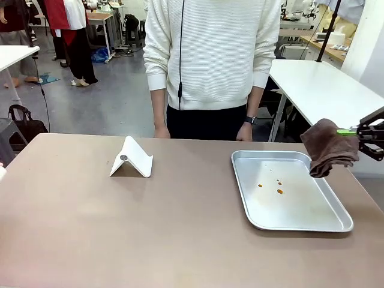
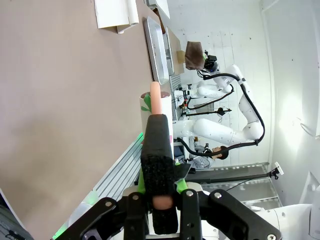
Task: Clean the surface of the table.
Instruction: Clean the area not pointed to by the person.
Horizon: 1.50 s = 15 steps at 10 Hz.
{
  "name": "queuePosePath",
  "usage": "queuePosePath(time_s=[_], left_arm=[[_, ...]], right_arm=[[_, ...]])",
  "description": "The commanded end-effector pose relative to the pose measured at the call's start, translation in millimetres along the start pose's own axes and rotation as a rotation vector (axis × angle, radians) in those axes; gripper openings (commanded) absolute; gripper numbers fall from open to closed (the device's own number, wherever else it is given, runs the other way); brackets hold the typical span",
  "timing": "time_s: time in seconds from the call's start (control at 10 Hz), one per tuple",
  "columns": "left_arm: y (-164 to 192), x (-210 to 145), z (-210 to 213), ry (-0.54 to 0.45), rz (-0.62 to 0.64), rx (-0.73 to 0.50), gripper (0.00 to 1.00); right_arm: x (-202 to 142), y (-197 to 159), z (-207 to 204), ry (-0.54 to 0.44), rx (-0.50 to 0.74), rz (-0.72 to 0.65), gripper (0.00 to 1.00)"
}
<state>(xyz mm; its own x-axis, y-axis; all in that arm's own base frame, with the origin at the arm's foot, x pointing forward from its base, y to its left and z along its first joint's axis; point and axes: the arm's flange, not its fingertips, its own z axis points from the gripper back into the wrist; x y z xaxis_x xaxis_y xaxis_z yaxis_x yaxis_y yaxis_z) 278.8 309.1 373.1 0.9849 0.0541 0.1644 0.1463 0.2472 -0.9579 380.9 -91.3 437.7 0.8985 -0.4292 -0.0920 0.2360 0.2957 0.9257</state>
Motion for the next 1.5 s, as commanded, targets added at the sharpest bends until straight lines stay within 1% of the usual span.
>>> queuePosePath(time_s=[0.0, 0.1, 0.3, 0.4, 0.5, 0.6, 0.8, 1.0, 1.3, 1.4], left_arm=[[-3, -3, -4, 0.002, 0.001, 0.006, 0.22], [-3, -3, -4, 0.002, 0.001, 0.006, 0.22], [-3, -3, -4, 0.002, 0.001, 0.006, 0.22], [-3, -3, -4, 0.002, 0.001, 0.006, 0.22], [-3, -3, -4, 0.002, 0.001, 0.006, 0.22], [-3, -3, -4, 0.002, 0.001, 0.006, 0.22], [-3, -3, -4, 0.002, 0.001, 0.006, 0.22], [-3, -3, -4, 0.002, 0.001, 0.006, 0.22], [-3, -3, -4, 0.002, 0.001, 0.006, 0.22], [-3, -3, -4, 0.002, 0.001, 0.006, 0.22]], right_arm=[[17, 14, -24, -0.093, -0.249, 0.079, 0.07], [24, 19, -37, -0.115, -0.338, 0.132, 0.07], [40, 22, -58, -0.213, -0.543, 0.206, 0.07], [46, 20, -71, -0.169, -0.569, 0.226, 0.07], [55, 15, -81, -0.196, -0.619, 0.292, 0.00], [62, 7, -90, -0.224, -0.664, 0.257, 0.00], [68, -4, -111, -0.181, -0.717, 0.323, 0.00], [70, -15, -139, -0.150, -0.751, 0.329, 0.00], [68, -30, -179, -0.121, -0.759, 0.327, 0.00], [66, -35, -192, -0.087, -0.769, 0.316, 0.00]])
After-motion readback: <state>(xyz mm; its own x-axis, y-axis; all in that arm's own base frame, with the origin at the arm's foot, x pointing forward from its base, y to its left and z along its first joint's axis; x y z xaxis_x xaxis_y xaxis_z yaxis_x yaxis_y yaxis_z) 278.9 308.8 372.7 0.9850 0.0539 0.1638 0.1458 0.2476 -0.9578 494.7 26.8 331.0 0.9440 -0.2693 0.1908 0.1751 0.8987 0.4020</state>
